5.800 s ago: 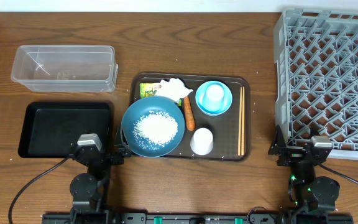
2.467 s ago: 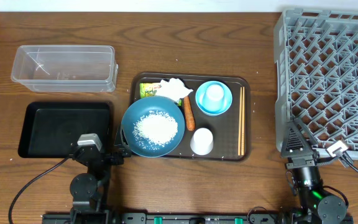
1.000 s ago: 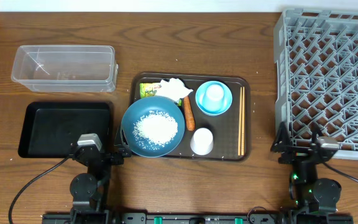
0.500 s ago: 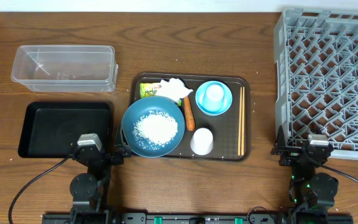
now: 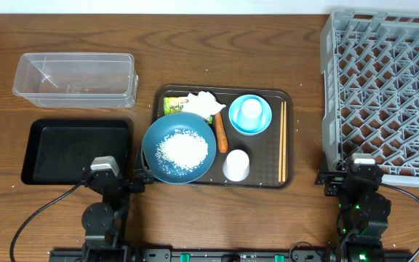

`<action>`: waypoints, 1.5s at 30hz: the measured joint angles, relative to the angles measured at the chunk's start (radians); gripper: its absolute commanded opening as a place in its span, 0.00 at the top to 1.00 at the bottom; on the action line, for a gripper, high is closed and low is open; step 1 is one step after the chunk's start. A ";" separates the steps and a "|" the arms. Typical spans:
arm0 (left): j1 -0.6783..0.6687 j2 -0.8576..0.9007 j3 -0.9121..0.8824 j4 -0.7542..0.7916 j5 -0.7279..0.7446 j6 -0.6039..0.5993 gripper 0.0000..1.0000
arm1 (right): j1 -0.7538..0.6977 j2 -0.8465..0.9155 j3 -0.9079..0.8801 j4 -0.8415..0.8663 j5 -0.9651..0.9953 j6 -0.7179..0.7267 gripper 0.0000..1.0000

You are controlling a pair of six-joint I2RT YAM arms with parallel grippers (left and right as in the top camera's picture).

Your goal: Sort waste into correct bins and load items into the dishwasher rack

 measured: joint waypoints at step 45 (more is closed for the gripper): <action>0.000 0.000 0.000 0.000 0.000 0.000 0.02 | 0.000 0.004 0.000 0.105 -0.029 0.042 0.01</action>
